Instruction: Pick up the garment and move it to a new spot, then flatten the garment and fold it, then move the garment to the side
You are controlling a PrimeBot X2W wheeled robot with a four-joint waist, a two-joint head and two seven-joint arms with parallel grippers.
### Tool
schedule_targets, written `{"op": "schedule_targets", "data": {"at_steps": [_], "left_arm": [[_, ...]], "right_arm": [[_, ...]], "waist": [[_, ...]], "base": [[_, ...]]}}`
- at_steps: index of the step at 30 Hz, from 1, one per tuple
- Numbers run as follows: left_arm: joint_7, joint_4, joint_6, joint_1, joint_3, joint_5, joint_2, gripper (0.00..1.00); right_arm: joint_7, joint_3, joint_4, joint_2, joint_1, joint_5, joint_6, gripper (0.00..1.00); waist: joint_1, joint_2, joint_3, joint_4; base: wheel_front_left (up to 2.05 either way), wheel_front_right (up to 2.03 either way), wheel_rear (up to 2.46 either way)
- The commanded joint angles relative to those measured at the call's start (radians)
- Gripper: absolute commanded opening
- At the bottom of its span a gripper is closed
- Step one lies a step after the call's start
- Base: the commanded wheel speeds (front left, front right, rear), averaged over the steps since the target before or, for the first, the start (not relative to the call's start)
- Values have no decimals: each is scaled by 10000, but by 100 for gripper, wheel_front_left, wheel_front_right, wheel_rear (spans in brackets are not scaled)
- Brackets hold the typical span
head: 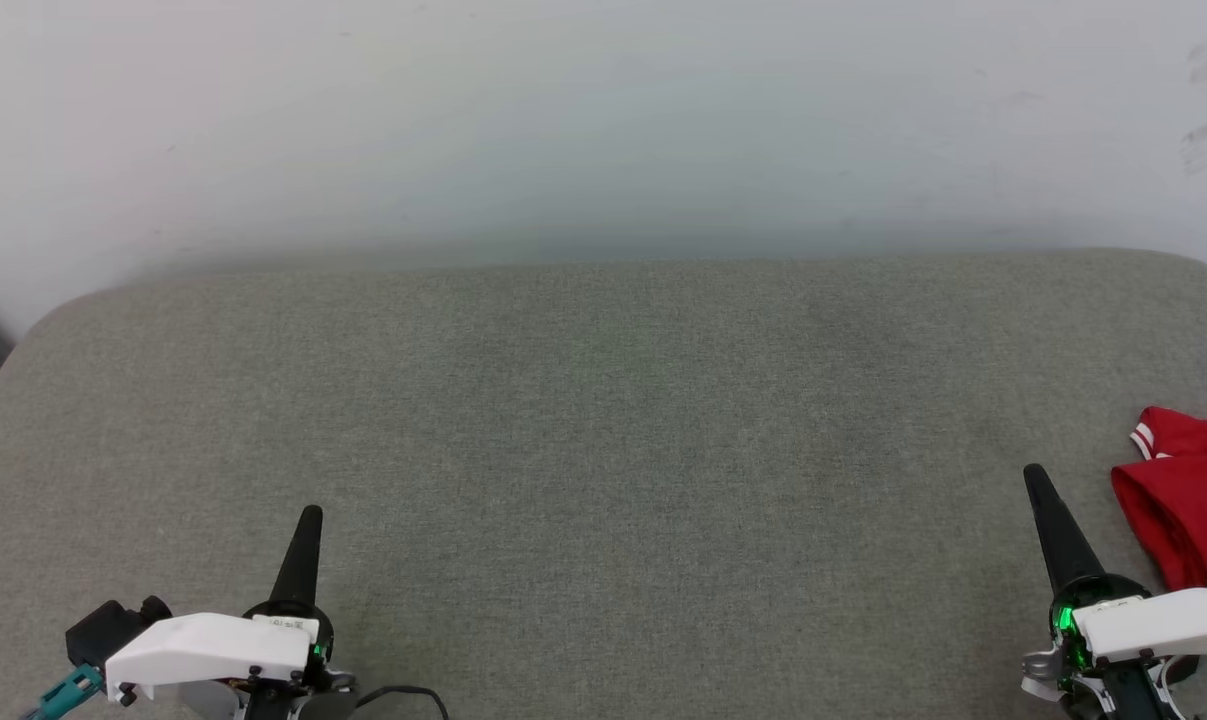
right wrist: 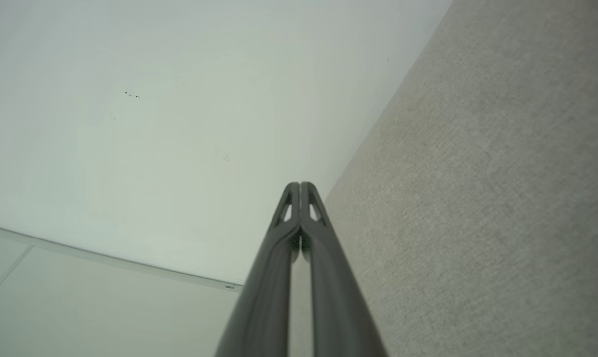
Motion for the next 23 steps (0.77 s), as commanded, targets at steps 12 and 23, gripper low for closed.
{"op": "schedule_targets", "data": {"at_steps": [12, 23], "left_arm": [[328, 68, -234, -378, 246, -1133, -121, 0], [595, 168, -361, -475, 401, -2048, -203, 0]], "right_arm": [[101, -75, 248, 71, -395, 1285, -2, 0], [176, -121, 505, 128, -540, 2303, -2, 0]], "waist": [[0, -1, 9, 18], [0, -1, 18, 36]], "base": [[0, 0, 0], [0, 0, 0]]}}
